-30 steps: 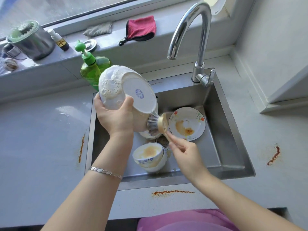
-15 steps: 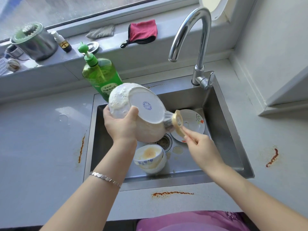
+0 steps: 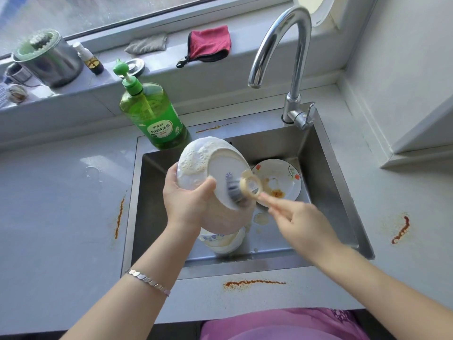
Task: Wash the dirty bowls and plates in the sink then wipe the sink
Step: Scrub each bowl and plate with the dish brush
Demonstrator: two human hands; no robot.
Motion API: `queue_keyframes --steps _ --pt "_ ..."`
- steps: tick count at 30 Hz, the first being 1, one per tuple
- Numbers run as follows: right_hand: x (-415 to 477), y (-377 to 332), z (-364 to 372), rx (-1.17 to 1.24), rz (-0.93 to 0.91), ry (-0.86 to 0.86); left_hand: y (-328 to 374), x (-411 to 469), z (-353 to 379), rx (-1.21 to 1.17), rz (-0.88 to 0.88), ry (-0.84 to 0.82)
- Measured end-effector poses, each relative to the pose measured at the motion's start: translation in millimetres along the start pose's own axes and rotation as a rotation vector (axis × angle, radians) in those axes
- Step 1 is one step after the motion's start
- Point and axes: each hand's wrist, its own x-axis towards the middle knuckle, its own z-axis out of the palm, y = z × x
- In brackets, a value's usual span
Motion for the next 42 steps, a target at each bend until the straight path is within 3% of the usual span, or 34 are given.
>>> queue_keyframes --steps 2,7,10,15,18,21,24,31,35,39,42 --pt "11.5 6.4 -4.5 -0.045 0.094 0.026 -1.3 -4.4 1.6 0.010 0.010 -0.023" --pt "-12.4 -6.5 5.9 0.055 -0.067 -0.092 -3.7 -2.1 -2.9 -0.002 -0.048 0.001" --pt "2.0 5.9 0.7 -0.024 0.041 -0.022 -4.6 -3.7 -5.3 0.032 -0.028 -0.015" --pt "-6.1 -9.0 5.3 0.054 -0.107 -0.066 -4.0 -8.1 -7.0 0.019 -0.077 -0.025" --pt "10.9 -3.8 -4.4 0.007 0.016 0.013 -4.0 -13.2 -7.5 0.055 -0.033 -0.074" --pt "-1.8 -18.0 0.9 0.107 -0.110 -0.016 -3.9 -12.2 -6.9 0.068 -0.040 -0.144" --pt "-6.9 -29.8 -4.7 0.097 -0.215 0.062 -0.8 -8.2 -8.5 0.086 -0.052 -0.232" --pt "12.8 -7.9 -15.6 0.000 -0.008 0.089 1.2 -7.9 -12.5 0.231 0.026 -0.317" --pt "-6.5 -24.4 -3.2 0.008 -0.189 0.026 -3.3 -8.8 -13.6 0.209 -0.008 -0.309" --pt "15.1 -6.4 -12.4 0.007 -0.031 0.079 -3.8 -7.8 -14.2 0.213 -0.008 -0.303" --pt "3.4 -17.3 -4.0 -0.002 -0.123 0.028 -4.5 -7.6 -13.7 0.203 -0.009 -0.304"
